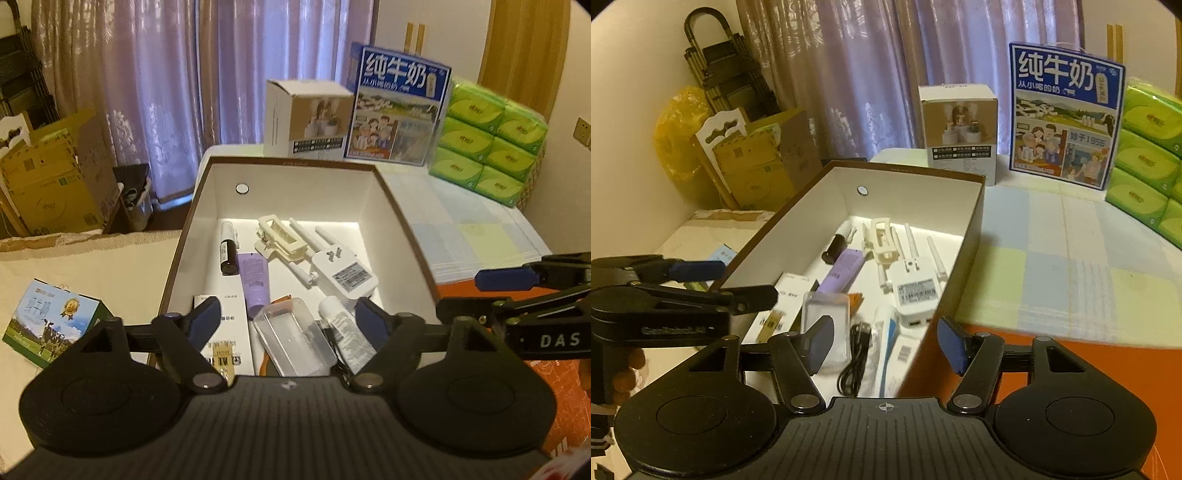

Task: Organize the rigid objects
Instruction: 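Withdraw both open tools from the storage box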

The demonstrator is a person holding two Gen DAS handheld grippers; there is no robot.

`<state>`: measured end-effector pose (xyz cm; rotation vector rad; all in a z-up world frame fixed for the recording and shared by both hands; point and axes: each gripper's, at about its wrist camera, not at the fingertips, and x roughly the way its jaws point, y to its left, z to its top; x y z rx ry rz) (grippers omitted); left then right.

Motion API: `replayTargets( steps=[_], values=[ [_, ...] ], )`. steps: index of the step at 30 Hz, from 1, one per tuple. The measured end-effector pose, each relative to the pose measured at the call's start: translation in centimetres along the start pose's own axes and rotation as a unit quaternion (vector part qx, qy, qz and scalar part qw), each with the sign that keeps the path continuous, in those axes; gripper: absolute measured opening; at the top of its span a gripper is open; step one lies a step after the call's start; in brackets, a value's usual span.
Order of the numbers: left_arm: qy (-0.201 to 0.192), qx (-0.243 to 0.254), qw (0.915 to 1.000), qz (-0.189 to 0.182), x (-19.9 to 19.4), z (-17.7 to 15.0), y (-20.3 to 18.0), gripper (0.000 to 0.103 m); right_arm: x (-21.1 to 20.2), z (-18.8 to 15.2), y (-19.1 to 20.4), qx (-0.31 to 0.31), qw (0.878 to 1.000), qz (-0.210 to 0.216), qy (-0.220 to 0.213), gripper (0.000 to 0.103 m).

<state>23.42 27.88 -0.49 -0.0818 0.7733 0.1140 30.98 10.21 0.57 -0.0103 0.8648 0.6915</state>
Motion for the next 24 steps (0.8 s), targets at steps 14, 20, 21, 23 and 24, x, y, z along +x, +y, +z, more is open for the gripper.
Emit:
replayTargets(
  steps=[14,20,21,23,24],
  values=[
    [-0.010,-0.022,0.9996,0.014,-7.9,-4.8,-7.6,0.079,-8.3,-6.4,-2.8,0.005,1.000,0.008,0.005,0.061],
    [0.004,-0.028,0.9996,0.002,-9.9,-7.7,-12.3,0.079,-12.4,-9.7,-5.4,0.024,1.000,0.005,0.011,0.061],
    [0.008,-0.028,0.9996,0.000,-10.1,-8.2,-13.1,0.079,-13.0,-10.2,-5.8,0.026,1.000,0.003,0.011,0.061],
    [0.014,-0.031,0.9994,-0.002,-10.6,-9.0,-14.6,0.078,-14.3,-11.3,-6.6,0.030,0.999,-0.001,0.011,0.061],
    [0.018,-0.032,0.9993,-0.003,-10.9,-9.4,-15.3,0.076,-15.0,-11.8,-7.0,0.033,0.999,-0.003,0.012,0.061]
  ],
)
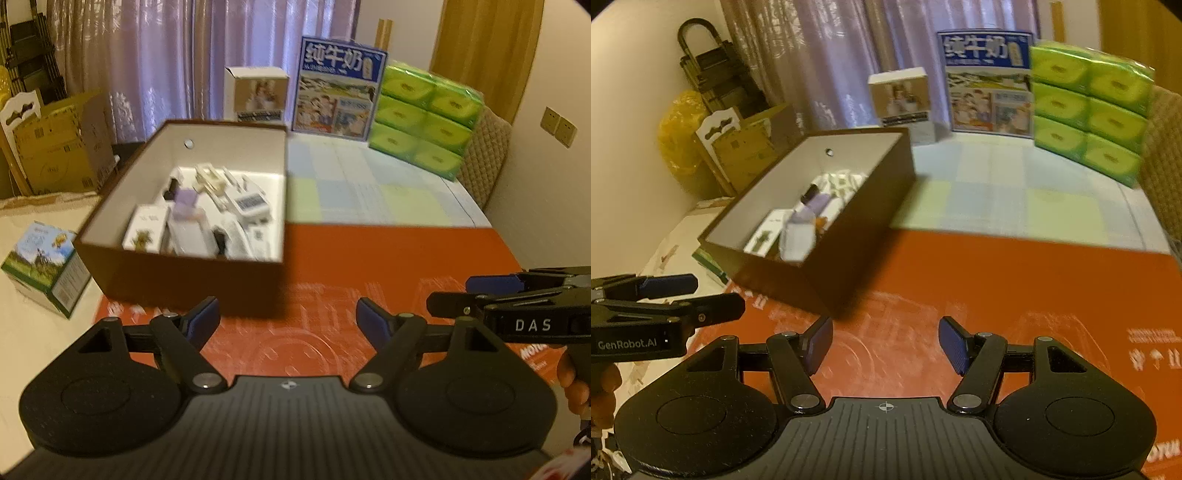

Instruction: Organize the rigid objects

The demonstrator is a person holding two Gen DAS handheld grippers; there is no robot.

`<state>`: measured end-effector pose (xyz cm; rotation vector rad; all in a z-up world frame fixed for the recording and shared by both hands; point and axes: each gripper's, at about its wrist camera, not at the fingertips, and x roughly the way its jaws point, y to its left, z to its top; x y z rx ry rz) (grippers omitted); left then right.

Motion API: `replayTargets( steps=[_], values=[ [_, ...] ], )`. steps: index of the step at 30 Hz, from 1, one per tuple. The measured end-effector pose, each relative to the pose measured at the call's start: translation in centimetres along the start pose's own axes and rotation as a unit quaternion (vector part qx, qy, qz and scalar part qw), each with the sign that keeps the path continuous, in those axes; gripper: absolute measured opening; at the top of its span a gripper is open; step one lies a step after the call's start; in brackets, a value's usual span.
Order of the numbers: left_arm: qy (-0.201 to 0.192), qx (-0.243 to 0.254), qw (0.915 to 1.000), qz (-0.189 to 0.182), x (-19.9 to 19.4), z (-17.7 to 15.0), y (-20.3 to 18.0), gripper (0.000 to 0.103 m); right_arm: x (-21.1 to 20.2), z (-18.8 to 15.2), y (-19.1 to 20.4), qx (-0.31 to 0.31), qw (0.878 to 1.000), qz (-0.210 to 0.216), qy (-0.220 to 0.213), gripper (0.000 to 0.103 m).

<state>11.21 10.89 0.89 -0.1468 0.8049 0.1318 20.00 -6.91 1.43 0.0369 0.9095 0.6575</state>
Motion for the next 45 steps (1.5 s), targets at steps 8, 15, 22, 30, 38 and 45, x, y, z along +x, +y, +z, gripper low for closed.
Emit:
replayTargets(
  steps=[8,15,22,30,38,45],
  values=[
    [0.016,0.005,0.9998,-0.012,-2.1,-3.5,-5.0,0.075,-4.7,-4.1,-2.9,0.015,1.000,-0.009,0.006,0.061],
    [0.030,0.015,0.9993,-0.017,-3.1,-5.8,-8.1,0.075,-8.0,-7.3,-4.6,0.031,0.999,-0.014,0.011,0.061],
    [0.036,0.025,0.9987,-0.026,-3.8,-7.3,-10.3,0.075,-10.1,-9.5,-5.5,0.044,0.999,-0.021,0.014,0.061],
    [0.036,0.030,0.9984,-0.031,-4.1,-8.1,-11.6,0.075,-11.4,-10.8,-6.2,0.050,0.998,-0.028,0.017,0.061],
    [0.034,0.033,0.9983,-0.033,-4.3,-8.2,-12.2,0.075,-11.9,-11.1,-6.3,0.050,0.998,-0.031,0.016,0.061],
    [0.034,0.035,0.9982,-0.034,-4.3,-8.2,-12.2,0.075,-12.2,-11.3,-6.5,0.053,0.998,-0.032,0.015,0.061]
  ],
)
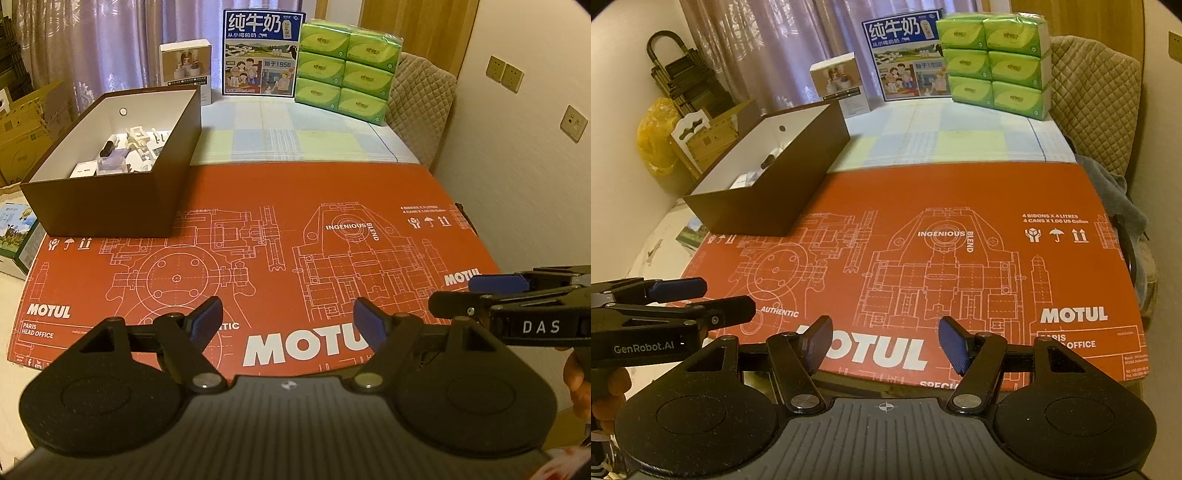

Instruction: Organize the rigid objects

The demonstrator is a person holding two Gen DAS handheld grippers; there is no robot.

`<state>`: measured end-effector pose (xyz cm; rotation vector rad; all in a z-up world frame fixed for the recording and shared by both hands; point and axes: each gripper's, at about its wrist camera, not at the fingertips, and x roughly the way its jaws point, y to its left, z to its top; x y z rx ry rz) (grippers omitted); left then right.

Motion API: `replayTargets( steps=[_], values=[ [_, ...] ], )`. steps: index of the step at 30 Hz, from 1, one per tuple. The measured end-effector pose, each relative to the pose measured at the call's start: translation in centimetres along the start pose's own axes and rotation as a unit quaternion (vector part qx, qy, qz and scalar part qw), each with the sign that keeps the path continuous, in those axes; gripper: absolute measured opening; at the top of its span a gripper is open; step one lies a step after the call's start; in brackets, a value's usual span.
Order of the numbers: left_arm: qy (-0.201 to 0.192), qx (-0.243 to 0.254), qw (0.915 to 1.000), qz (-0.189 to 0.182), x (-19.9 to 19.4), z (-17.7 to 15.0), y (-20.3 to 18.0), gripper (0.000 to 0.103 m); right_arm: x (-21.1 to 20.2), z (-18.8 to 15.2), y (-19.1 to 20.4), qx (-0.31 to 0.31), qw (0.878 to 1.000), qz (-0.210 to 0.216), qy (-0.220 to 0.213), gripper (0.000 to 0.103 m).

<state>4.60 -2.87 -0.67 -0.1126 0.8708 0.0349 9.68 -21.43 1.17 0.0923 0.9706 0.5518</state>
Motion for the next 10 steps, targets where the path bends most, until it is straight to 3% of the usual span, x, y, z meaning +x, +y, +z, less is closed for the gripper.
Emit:
replayTargets(
  steps=[10],
  values=[
    [0.000,-0.002,1.0000,0.005,0.18,0.17,-0.10,0.075,-0.06,0.14,-0.01,0.001,1.000,0.001,0.003,0.061]
  ],
)
